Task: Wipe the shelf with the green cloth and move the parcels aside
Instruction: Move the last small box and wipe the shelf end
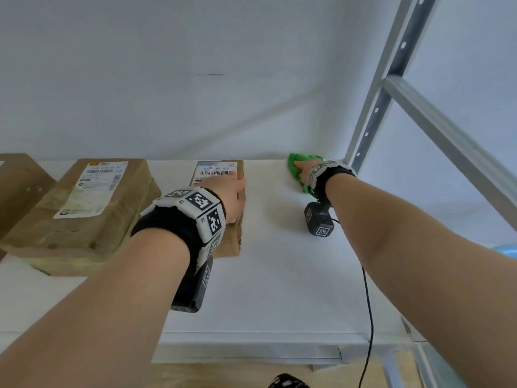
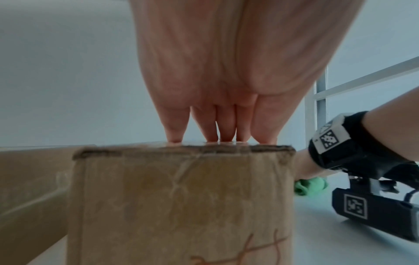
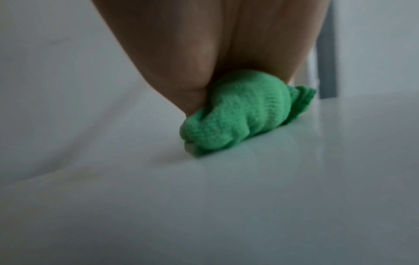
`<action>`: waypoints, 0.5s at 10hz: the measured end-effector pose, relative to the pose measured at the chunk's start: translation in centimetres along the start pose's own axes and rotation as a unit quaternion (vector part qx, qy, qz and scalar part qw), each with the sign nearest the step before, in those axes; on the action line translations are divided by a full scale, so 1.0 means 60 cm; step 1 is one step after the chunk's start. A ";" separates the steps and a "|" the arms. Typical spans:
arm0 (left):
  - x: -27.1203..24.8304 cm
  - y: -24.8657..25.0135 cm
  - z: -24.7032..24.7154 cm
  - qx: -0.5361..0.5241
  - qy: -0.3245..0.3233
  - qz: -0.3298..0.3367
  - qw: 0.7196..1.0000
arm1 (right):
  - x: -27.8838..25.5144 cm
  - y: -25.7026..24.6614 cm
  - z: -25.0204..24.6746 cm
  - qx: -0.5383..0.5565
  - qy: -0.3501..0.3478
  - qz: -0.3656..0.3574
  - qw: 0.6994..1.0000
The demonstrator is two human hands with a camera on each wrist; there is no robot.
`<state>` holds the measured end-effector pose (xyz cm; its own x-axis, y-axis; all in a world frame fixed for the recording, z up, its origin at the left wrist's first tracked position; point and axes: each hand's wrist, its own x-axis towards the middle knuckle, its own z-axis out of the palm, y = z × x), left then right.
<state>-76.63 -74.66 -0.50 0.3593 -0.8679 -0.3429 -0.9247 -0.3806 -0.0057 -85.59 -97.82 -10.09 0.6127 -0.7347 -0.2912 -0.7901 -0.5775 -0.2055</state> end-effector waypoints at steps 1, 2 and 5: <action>0.002 -0.002 0.001 -0.003 -0.002 0.002 1.000 | -0.009 0.060 -0.007 -0.008 0.014 0.045 0.999; 0.003 0.000 0.003 0.012 -0.006 0.008 1.000 | -0.038 0.081 -0.007 0.002 0.005 0.127 0.992; -0.002 -0.004 0.007 0.027 0.013 0.019 0.999 | -0.175 0.019 0.046 0.056 -0.003 0.157 0.986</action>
<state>-76.50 -74.37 -0.85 0.3254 -0.8900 -0.3194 -0.9433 -0.3289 -0.0446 -92.97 -89.79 -9.86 0.3379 -0.8683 -0.3630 -0.9380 -0.2791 -0.2057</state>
